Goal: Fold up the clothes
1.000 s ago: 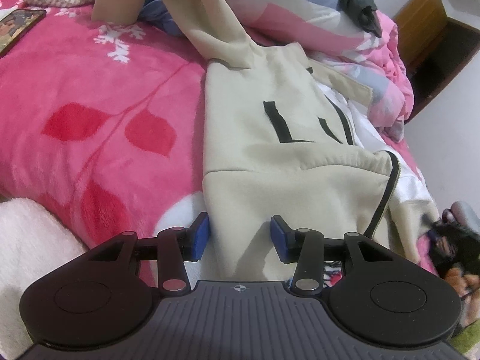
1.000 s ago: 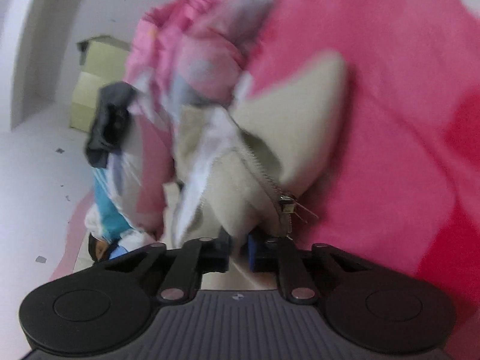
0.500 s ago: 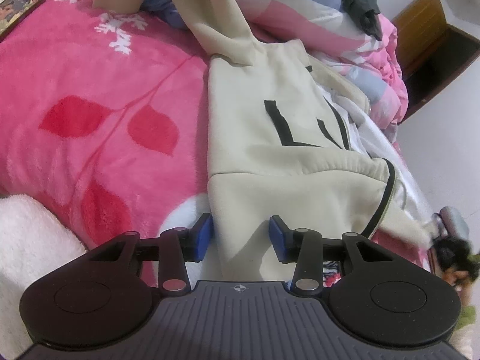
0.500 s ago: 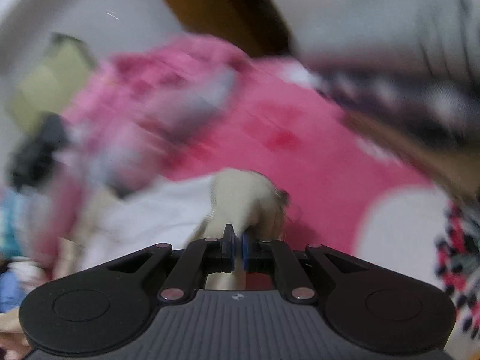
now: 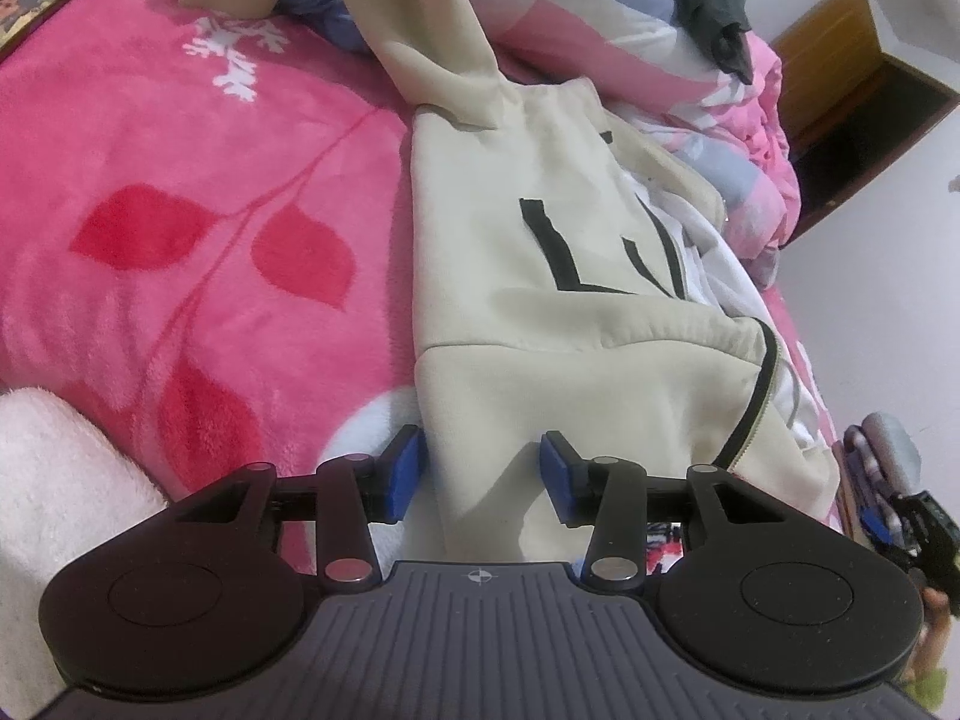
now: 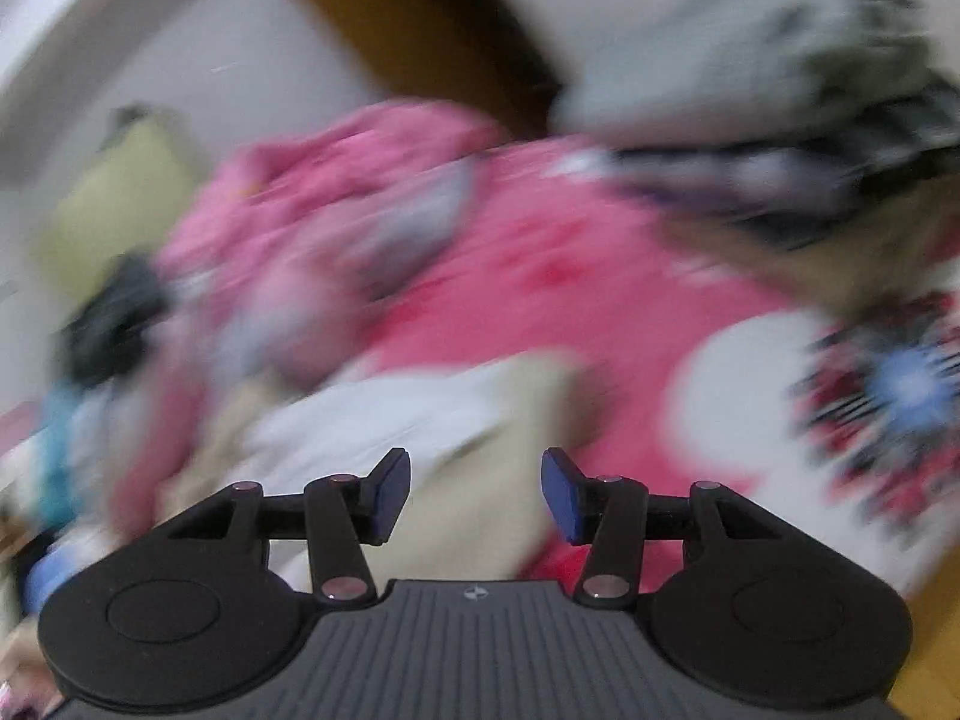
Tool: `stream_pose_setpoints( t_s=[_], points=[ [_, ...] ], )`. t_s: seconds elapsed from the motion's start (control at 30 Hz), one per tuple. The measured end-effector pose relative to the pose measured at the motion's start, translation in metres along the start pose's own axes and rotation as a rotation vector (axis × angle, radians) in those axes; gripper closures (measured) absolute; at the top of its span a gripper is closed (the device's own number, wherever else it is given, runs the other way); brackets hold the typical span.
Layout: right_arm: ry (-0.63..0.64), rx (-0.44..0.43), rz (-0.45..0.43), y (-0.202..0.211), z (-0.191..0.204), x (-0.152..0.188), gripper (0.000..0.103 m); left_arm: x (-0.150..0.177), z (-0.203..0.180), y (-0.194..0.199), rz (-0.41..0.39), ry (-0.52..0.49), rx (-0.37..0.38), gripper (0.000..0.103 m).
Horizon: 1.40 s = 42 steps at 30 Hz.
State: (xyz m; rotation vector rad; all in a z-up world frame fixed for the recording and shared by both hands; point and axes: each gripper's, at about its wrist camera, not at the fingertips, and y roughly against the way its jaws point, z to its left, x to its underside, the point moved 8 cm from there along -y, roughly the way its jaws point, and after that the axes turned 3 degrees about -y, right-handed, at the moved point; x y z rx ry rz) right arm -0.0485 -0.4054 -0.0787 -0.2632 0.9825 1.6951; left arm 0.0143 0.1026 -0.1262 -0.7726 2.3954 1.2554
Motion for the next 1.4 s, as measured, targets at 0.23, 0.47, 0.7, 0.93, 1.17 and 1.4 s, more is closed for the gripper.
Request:
stream_pose_setpoints(
  t_s=[0.23, 0.47, 0.7, 0.93, 1.17, 1.4],
  points=[
    [0.115, -0.266, 0.339, -0.047, 0.096, 0.110, 0.051, 0.007, -0.011, 0.012, -0.023, -0.081, 0.007, 0.060],
    [0.230, -0.293, 0.437, -0.095, 0.141, 0.155, 0.070, 0.029, -0.019, 0.014, 0.002, -0.212, -0.006, 0.059],
    [0.142, -0.461, 0.517, -0.083, 0.185, 0.147, 0.096, 0.037, -0.043, 0.031, -0.104, -0.486, -0.037, 0.048],
    [0.096, -0.598, 0.504, -0.119, 0.267, 0.120, 0.096, 0.028, -0.049, 0.016, -0.117, -0.519, -0.046, 0.049],
    [0.080, -0.443, 0.505, -0.190, 0.259, 0.125, 0.094, -0.010, -0.015, -0.003, -0.060, -0.145, 0.076, 0.076],
    [-0.081, -0.408, 0.398, -0.145, 0.187, 0.092, 0.075, -0.024, 0.000, -0.008, -0.042, 0.002, 0.142, 0.081]
  ],
)
